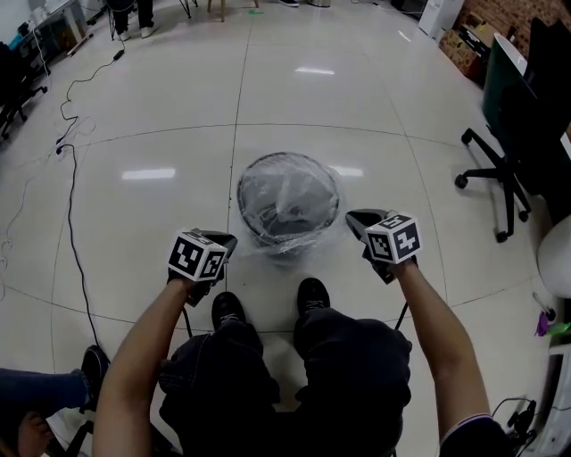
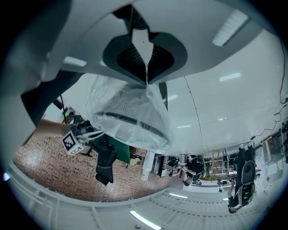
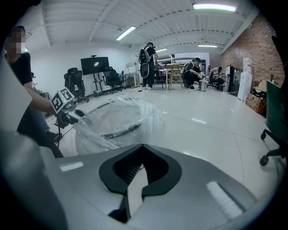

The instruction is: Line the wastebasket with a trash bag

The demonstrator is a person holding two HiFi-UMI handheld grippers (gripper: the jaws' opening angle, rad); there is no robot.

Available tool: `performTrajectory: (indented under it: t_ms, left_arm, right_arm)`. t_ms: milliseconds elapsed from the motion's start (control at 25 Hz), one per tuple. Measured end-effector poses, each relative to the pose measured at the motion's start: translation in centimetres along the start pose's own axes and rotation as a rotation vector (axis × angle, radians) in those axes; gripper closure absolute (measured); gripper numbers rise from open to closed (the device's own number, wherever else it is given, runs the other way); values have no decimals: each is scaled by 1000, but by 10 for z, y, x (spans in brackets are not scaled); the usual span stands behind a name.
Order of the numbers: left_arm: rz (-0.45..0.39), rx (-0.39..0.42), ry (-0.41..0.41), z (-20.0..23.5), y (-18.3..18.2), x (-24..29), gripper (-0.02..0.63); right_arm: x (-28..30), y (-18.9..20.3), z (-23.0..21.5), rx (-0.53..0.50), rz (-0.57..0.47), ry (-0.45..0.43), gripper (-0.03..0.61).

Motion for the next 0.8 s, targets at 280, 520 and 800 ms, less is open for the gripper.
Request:
performTrajectory:
  t_ms: [280, 520, 800]
  left_arm:
    - [34, -16, 15, 2, 12, 21, 591]
    - [48, -17, 8, 8, 14, 34, 592]
    - [72, -16, 13, 13, 18, 49, 592]
  right_arm:
    - [23, 9, -9, 21, 18, -8, 577]
    - [37, 8, -20, 36, 13, -1, 577]
    - [48, 10, -40, 86, -7, 36, 577]
Point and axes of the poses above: the fingertips, and each gripper's own axes: x forward along the fingers, z to its left, y out of its underside, the point moved 4 cm from there along -x, backward along the fingers, and after that the axes turned 8 degrees about -y, right-handed, at the moved point
